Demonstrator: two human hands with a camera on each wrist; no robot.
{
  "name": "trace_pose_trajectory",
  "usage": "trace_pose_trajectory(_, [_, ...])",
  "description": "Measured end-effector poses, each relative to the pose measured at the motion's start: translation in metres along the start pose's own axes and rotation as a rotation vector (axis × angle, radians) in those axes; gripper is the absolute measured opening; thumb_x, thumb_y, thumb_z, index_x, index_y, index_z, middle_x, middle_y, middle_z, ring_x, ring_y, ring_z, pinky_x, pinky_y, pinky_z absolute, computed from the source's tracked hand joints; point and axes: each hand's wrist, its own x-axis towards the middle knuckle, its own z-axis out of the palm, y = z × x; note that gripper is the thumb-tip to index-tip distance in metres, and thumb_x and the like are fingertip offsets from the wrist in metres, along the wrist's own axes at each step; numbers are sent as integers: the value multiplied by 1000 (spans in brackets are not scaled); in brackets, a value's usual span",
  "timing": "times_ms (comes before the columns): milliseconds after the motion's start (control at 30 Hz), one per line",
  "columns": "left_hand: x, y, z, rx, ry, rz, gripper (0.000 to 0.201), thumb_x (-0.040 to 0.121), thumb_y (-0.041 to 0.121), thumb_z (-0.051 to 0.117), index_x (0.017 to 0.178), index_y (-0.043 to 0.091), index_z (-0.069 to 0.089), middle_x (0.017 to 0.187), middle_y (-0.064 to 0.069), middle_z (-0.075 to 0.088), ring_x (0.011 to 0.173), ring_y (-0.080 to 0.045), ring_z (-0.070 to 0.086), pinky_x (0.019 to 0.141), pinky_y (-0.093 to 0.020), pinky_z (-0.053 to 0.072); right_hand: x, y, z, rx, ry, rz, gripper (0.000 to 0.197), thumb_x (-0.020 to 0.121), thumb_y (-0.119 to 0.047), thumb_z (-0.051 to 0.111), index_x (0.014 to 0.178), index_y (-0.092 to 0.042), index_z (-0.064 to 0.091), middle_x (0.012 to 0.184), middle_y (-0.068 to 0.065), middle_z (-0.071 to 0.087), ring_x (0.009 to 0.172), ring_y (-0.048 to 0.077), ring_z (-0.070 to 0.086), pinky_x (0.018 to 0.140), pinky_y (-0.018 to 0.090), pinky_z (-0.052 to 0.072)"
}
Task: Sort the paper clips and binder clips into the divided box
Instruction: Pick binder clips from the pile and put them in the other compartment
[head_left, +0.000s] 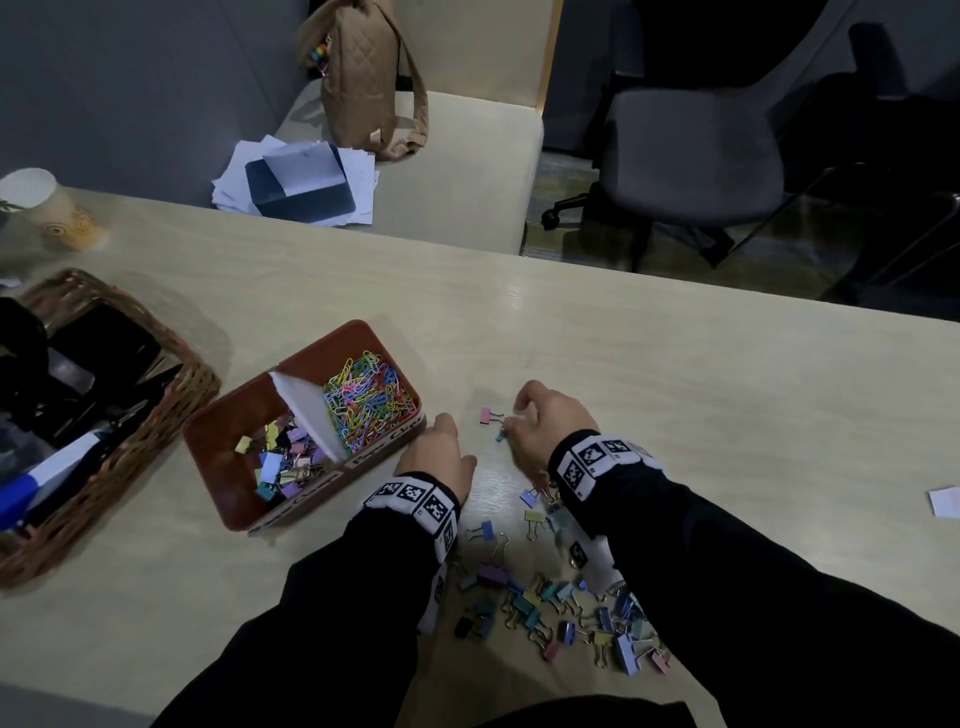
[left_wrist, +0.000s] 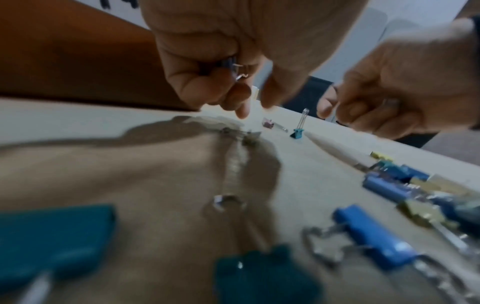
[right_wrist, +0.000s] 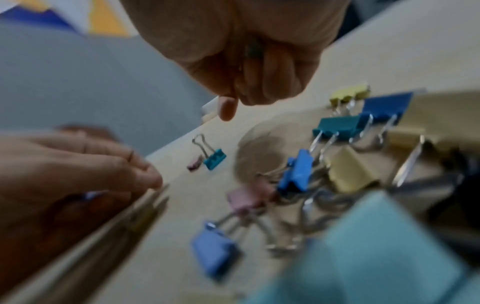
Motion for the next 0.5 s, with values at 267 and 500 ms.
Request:
trace_pose_trajectory(267, [-4,-2,-2,-12,9,-39,21,89,18,51,107,8,47,106,-14,60,98,-33,60,70,-30,41,5,-15,16,-152,-75,-135,31,88,-12,46,115,-27,47,110,3,51,92,29,59,80,39,52])
trace_pose_trajectory(500, [-15,-25,-4,36,-48,-37,25,88,22,59,110,11,52,110,-13,62,103,-31,59,80,-31,45,11,-27,14,-255,-162,-195,27,93,-21,50,120,-21,47,112,7,45,90,33,58,81,42,52])
